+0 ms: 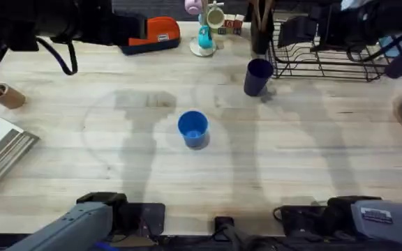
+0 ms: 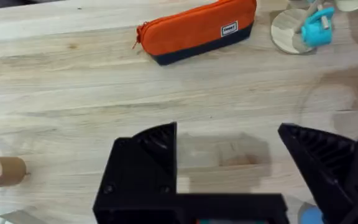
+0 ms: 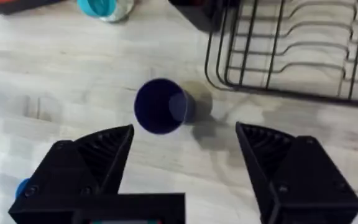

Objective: Pick up the cup on the table and put them onto the rack.

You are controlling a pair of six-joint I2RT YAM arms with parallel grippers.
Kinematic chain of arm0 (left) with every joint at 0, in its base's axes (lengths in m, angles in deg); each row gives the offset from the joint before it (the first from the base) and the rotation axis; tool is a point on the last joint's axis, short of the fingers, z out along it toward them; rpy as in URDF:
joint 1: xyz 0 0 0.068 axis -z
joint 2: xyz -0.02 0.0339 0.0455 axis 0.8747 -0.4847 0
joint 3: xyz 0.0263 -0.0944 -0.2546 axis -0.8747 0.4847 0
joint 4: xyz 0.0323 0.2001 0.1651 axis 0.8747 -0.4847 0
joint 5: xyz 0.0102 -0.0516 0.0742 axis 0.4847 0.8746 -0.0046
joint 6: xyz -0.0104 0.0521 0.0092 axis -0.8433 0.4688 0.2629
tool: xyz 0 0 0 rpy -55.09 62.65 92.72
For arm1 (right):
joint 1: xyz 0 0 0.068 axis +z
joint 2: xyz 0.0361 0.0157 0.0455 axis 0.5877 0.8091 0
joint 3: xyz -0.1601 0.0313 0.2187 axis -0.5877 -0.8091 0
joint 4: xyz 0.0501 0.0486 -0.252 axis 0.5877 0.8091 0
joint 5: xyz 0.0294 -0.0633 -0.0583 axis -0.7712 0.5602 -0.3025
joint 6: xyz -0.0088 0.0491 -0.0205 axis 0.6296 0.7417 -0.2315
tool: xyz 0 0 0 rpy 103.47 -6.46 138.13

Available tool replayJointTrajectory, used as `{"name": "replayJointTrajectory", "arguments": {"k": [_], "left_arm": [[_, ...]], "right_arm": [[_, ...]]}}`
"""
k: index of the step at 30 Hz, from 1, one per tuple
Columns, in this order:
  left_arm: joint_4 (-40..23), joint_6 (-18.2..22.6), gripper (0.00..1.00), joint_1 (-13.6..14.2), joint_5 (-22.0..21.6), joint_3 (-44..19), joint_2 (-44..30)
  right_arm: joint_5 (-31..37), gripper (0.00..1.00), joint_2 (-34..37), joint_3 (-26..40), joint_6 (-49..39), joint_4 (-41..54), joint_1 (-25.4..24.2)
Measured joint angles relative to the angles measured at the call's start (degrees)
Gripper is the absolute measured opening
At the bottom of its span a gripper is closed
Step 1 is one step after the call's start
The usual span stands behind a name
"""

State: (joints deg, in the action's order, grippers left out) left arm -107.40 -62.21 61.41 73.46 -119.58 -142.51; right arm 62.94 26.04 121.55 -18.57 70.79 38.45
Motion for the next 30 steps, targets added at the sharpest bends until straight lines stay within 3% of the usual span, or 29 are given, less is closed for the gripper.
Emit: {"name": "replayJointTrajectory", "arguments": {"k": [13,22,30], "left_arm": [[0.00,0.00,0.993,0.00,0.00,0.00,0.00],[0.00,0.00,0.993,0.00,0.00,0.00,-0.02],[0.00,0.00,0.993,0.00,0.00,0.00,-0.01]], "right_arm": [[0.83,0.995,2.67,0.00,11.96,1.90,3.16],[15.88,0.995,3.91,0.00,17.28,3.90,10.46],[20.29,0.995,7.04,0.15,18.32,1.69,12.63]]}}
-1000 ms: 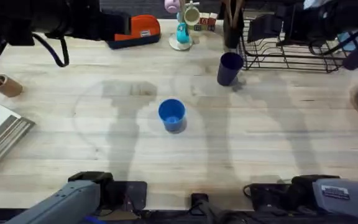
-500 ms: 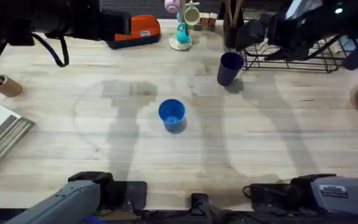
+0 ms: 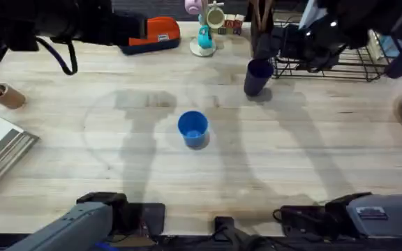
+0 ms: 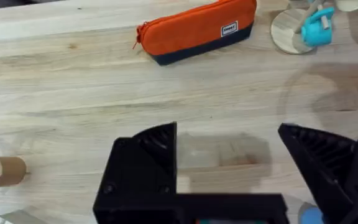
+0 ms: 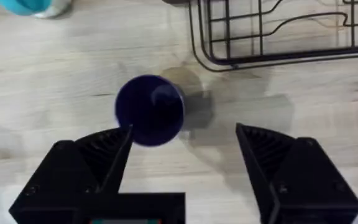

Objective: Pick up the cup on the table and put them onto the rack.

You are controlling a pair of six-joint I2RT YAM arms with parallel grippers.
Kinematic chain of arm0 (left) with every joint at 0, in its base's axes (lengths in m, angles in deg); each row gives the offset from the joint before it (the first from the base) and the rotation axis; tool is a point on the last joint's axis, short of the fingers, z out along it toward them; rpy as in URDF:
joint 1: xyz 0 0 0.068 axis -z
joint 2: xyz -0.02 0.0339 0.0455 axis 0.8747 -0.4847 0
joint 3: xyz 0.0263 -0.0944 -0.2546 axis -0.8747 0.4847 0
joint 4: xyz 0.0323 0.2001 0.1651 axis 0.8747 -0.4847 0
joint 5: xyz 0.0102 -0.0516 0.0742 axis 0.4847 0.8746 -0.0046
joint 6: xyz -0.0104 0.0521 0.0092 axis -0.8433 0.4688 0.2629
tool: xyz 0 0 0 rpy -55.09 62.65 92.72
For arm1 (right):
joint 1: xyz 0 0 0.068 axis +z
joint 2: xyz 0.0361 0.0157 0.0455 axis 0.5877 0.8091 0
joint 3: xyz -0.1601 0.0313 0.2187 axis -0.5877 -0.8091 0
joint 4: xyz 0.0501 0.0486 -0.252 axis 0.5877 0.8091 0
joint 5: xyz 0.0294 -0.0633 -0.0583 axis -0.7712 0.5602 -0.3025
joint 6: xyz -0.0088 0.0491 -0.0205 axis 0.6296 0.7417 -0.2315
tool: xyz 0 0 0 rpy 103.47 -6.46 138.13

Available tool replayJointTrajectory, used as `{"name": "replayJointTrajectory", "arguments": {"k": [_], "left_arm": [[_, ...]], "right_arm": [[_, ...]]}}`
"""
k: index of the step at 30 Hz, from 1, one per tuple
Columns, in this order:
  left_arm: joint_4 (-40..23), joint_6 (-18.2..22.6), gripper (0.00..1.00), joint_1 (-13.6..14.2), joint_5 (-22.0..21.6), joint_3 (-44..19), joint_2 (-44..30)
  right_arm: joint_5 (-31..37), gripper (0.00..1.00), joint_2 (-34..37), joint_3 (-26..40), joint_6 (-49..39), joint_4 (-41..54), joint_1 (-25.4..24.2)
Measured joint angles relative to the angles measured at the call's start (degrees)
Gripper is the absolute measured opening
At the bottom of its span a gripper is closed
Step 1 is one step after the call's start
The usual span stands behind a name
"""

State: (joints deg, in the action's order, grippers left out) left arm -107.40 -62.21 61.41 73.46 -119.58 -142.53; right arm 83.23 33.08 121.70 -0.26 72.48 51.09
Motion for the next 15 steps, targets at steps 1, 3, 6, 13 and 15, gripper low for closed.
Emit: {"name": "replayJointTrajectory", "arguments": {"k": [1,3,6,13,15], "left_arm": [[0.00,0.00,0.993,-0.02,0.00,0.00,0.01],[0.00,0.00,0.993,0.00,0.00,0.00,0.01],[0.00,0.00,0.993,0.00,0.00,0.00,0.01],[0.00,0.00,0.993,-0.01,0.00,0.00,0.01],[0.00,0.00,0.993,0.00,0.00,0.00,-0.01]], "right_arm": [[0.17,0.995,0.90,0.00,0.05,-0.20,0.00],[0.47,0.995,2.53,0.00,0.19,-0.71,0.00],[0.48,0.995,4.60,0.00,0.50,-1.93,0.01],[0.48,0.988,7.76,0.02,1.06,-3.01,0.00],[0.48,0.957,8.74,0.02,1.08,-3.13,0.02]]}}
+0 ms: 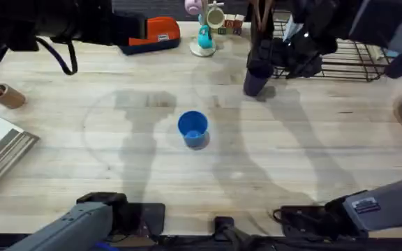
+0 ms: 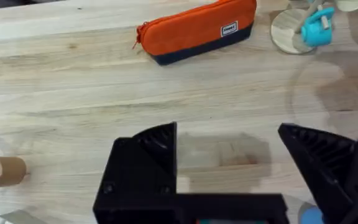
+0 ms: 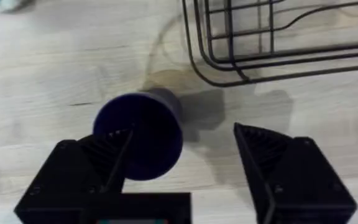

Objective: Pick up the cup on the table and put them onto the rack.

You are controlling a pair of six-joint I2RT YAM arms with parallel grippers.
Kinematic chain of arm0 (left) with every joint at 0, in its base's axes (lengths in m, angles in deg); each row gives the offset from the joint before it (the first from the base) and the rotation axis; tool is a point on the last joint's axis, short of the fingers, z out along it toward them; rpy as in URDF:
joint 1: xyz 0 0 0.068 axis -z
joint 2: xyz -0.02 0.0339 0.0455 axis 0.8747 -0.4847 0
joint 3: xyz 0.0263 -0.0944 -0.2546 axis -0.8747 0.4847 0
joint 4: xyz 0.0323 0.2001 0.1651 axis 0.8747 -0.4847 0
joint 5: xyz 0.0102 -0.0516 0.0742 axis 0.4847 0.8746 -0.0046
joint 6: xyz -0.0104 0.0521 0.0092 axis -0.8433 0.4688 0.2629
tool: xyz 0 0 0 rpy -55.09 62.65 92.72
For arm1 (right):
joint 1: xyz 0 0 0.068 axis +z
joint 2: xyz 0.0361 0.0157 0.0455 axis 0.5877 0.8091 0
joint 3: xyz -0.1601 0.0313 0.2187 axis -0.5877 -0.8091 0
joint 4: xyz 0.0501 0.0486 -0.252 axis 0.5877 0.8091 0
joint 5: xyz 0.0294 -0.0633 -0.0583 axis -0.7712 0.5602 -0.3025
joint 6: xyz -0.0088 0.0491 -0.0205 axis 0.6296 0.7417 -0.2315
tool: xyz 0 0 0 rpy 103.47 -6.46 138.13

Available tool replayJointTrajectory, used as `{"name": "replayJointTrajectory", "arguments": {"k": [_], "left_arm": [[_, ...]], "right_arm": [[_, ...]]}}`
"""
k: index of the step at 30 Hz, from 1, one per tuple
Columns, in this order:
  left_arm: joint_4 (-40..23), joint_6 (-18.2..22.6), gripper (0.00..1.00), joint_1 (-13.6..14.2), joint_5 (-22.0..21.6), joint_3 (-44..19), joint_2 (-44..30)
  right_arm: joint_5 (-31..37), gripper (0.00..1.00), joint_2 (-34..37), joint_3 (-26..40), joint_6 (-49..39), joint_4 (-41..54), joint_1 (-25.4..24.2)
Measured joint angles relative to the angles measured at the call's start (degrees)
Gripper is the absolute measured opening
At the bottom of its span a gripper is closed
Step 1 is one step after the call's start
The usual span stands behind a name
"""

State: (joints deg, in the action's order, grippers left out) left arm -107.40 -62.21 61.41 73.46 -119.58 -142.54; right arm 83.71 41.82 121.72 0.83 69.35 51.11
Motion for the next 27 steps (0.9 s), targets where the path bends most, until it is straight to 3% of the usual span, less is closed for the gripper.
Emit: {"name": "replayJointTrajectory", "arguments": {"k": [3,7,9,11,13,20,27], "left_arm": [[0.00,0.00,0.993,0.00,0.00,0.00,0.00],[0.00,0.00,0.993,0.00,0.00,0.00,0.02],[0.00,0.00,0.993,0.00,0.00,0.00,0.02],[0.00,0.00,0.993,0.00,0.00,0.00,0.01],[0.00,0.00,0.993,0.00,0.00,0.00,0.02],[0.00,0.00,0.993,0.00,0.00,0.00,0.02],[0.00,0.00,0.993,0.00,0.00,0.00,0.02]], "right_arm": [[-0.02,0.820,1.27,0.00,0.17,0.02,-0.02],[0.00,0.550,1.53,0.00,0.23,-0.13,-0.02],[-0.02,0.345,1.53,0.00,0.23,-0.18,0.00],[0.00,0.076,1.53,0.00,0.56,-0.26,0.00],[-0.02,0.036,1.53,0.00,0.61,-0.28,-0.02],[0.00,0.032,0.73,1.00,0.59,0.09,0.00],[0.02,0.032,-5.58,7.27,0.58,-0.02,-0.02]]}}
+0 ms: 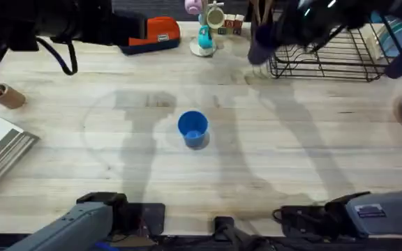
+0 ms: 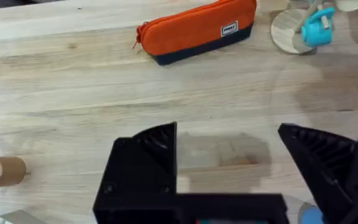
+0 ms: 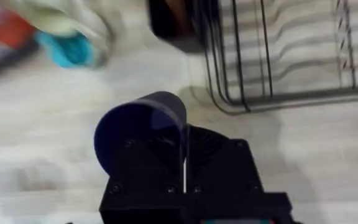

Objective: Pick up the cup on the table and put them onto the rack.

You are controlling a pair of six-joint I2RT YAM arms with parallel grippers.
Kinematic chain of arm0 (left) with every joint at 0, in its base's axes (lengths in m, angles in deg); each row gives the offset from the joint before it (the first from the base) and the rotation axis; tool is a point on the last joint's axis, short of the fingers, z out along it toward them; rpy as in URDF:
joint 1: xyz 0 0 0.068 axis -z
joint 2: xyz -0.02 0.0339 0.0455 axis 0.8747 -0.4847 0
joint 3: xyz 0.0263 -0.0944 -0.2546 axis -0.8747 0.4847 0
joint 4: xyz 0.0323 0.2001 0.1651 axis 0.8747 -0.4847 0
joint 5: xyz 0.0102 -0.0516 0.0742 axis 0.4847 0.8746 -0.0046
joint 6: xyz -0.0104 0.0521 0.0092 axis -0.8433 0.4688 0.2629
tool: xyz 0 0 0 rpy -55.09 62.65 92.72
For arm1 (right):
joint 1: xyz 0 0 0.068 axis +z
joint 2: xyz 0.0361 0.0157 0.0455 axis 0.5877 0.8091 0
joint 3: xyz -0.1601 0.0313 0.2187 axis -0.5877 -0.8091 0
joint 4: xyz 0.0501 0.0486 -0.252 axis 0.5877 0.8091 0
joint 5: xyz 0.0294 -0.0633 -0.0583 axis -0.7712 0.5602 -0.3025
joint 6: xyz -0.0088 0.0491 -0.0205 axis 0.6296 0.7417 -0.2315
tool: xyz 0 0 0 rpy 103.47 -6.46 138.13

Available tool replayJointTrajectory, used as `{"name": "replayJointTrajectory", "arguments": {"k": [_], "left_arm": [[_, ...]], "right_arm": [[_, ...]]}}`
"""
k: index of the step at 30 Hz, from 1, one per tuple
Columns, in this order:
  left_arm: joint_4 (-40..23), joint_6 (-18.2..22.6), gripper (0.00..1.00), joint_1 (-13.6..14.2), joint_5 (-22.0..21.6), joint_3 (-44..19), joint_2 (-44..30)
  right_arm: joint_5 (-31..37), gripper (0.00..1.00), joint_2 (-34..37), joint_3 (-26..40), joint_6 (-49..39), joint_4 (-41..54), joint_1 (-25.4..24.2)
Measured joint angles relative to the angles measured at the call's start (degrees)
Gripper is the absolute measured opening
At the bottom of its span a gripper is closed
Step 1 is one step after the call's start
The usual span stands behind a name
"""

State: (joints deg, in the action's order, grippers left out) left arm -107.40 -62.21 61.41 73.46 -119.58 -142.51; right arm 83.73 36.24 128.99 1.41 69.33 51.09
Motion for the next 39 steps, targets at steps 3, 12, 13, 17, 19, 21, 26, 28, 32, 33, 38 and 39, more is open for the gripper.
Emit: {"name": "replayJointTrajectory", "arguments": {"k": [3,12,13,17,19,21,26,28,32,33,38,39], "left_arm": [[0.00,0.00,0.993,0.00,0.00,0.00,0.00],[0.00,0.00,0.993,0.00,0.00,0.00,0.00],[0.00,0.00,0.993,0.00,0.00,0.00,0.00],[0.00,0.00,0.993,0.00,0.00,0.00,-0.01],[0.00,0.00,0.993,0.00,0.00,0.00,0.00],[0.00,0.00,0.993,0.00,0.00,0.00,-0.01],[0.00,0.00,0.994,0.00,0.00,0.00,0.00],[0.00,0.00,0.994,0.00,0.00,0.00,-0.02],[0.00,0.00,0.994,0.00,0.00,0.00,0.00],[0.00,0.00,0.994,0.00,0.00,0.00,-0.02],[0.00,0.00,0.994,0.00,0.00,0.00,-0.02],[0.00,0.00,0.994,0.00,0.00,0.00,0.00]], "right_arm": [[0.14,0.032,-2.86,3.22,-0.24,-0.03,0.00],[1.59,0.032,-4.56,6.72,-0.49,0.15,-2.44],[1.97,0.032,-4.54,6.71,-0.48,0.12,-3.10],[2.93,0.032,-4.54,6.72,-0.49,0.12,-5.86],[3.17,0.032,-4.54,6.71,-0.48,0.11,-7.22],[3.33,0.032,-4.52,6.72,-0.47,0.11,-8.55],[3.43,0.032,-3.97,6.71,-0.47,0.02,-11.09],[3.45,0.032,-3.18,6.72,-0.47,-0.14,-11.70],[3.58,0.032,-0.53,6.72,-0.49,-0.26,-12.24],[3.58,0.032,0.40,6.72,-0.47,-0.26,-12.22],[3.58,0.032,5.23,6.72,-0.49,-0.51,-12.22],[3.58,0.032,6.17,6.72,-0.49,-0.81,-12.22]]}}
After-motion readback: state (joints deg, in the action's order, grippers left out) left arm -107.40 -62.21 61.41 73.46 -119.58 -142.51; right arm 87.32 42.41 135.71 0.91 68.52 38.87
